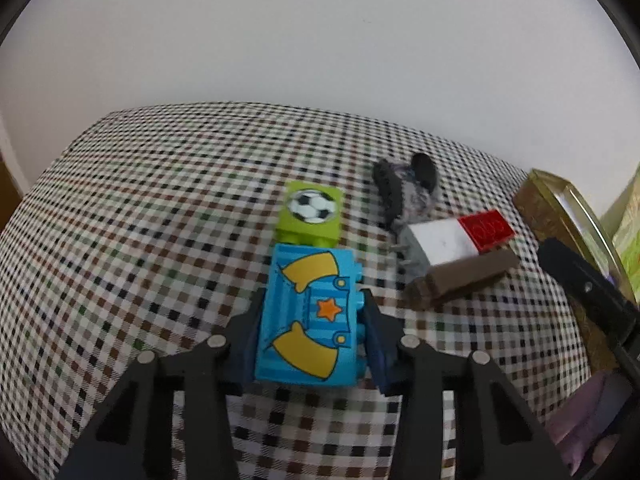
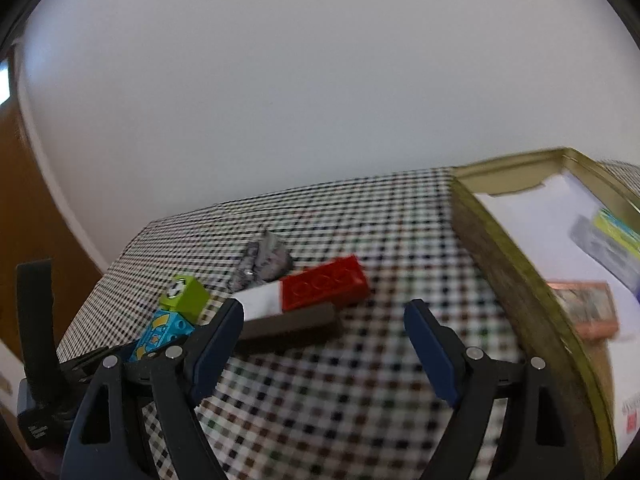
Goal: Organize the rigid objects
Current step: 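Grasp the blue toy brick with the left gripper, then grasp the brown bar with the right gripper while the left holds the blue brick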
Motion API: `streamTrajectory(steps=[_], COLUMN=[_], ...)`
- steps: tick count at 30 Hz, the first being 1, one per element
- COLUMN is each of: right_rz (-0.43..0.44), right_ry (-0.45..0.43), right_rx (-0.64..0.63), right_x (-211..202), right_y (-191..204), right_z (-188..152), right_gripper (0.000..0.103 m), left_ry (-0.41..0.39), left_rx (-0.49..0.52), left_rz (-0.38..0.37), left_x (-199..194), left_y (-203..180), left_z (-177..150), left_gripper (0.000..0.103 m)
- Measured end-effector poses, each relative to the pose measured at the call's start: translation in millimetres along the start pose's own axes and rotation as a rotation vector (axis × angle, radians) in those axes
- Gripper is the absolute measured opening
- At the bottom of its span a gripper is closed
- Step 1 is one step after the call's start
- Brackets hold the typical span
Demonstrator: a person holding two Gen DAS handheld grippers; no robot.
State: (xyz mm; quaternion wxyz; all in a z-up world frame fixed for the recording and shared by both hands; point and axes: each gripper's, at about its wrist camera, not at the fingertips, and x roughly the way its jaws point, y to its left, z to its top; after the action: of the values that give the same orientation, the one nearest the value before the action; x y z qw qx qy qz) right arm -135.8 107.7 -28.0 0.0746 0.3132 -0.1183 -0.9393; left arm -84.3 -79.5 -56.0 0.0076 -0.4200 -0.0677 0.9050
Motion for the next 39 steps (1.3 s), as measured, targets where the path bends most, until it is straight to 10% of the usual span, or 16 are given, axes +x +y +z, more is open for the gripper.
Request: streamTrajectory(steps=[8,36,39], right_rz=[0.060,0.005,0.000], right_ry=[0.126,0.285,0.255], right_rx=[-0.079,-0.296,-0.203], right_x=[33,59,47], right_y=[28,53,30], right_z=[0,-18,-15], right_gripper=[0.085,0.092,0.076], left_ry=[-0.121,-0.069,-0.077], left_rx=[-0.040,-0.095,-0.083], left_rz=[0.071,0.068,0.066], left_x=[-23,-13,-15], left_y=[9,24,21], left_z=[0,8,9], left_gripper=[0.043,0.043,0.043])
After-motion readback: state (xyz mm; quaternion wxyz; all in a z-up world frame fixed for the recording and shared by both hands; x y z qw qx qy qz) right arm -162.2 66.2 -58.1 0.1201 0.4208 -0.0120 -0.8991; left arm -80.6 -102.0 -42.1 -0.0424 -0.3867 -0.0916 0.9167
